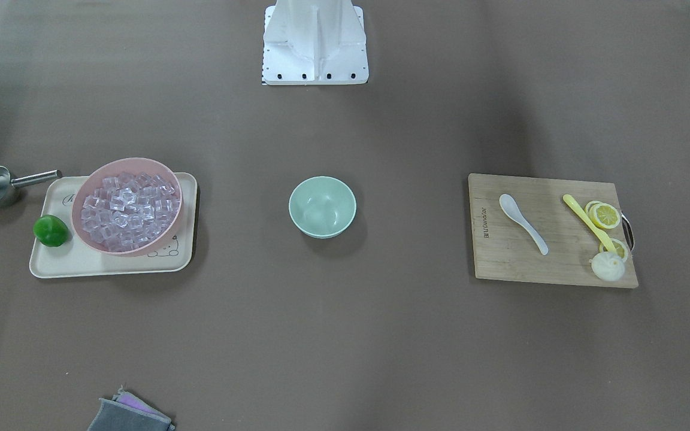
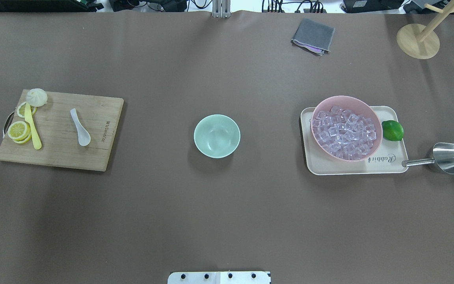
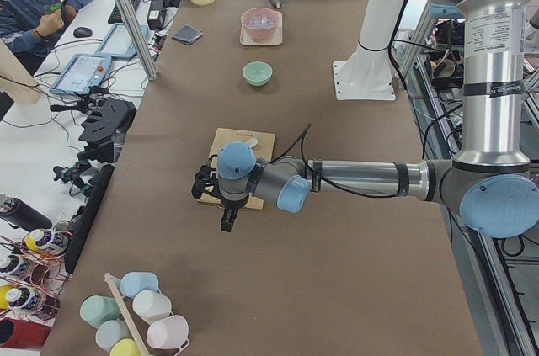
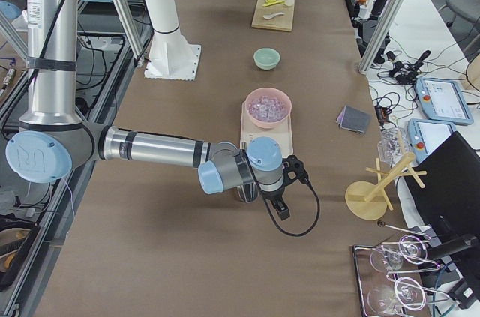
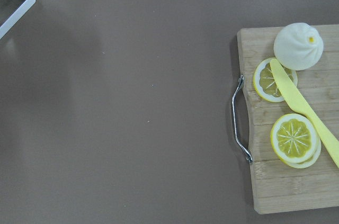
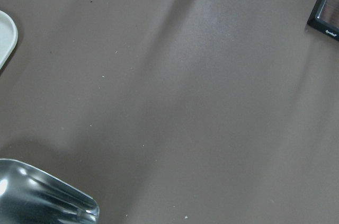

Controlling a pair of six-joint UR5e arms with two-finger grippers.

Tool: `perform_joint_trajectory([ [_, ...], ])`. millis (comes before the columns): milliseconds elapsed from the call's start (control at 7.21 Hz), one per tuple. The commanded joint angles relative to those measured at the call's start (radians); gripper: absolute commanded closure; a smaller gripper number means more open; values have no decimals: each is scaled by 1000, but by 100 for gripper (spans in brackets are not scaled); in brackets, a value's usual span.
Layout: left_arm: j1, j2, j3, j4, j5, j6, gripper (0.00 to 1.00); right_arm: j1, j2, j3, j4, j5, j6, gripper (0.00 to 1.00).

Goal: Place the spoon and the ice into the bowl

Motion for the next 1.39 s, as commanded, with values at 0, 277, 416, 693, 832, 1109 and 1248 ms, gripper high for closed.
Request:
perform_joint_trajectory([
  [0, 0, 12, 16, -107, 5, -2, 2, 0, 0, -1, -1, -2, 0, 0],
  [277, 0, 10, 18, -106, 7, -5, 2, 0, 0, -4, -1, -1, 0, 0],
  [416, 0, 12, 20, -106, 7, -5, 2, 1, 0, 0, -1, 1, 0, 0],
  [693, 0, 13, 29, -106, 7, -3, 2, 0, 1, 5, 0, 40, 0, 0],
  [832, 0, 13, 30, -106, 7, -5, 2, 0, 1, 7, 2, 120, -6, 0],
  [1109, 0, 15, 32, -106, 7, -3, 2, -2, 4, 14, 8, 178, 43, 0],
  [1248, 0, 15, 30, -107, 7, -5, 2, -23, 11, 55, 8, 215, 121, 0],
])
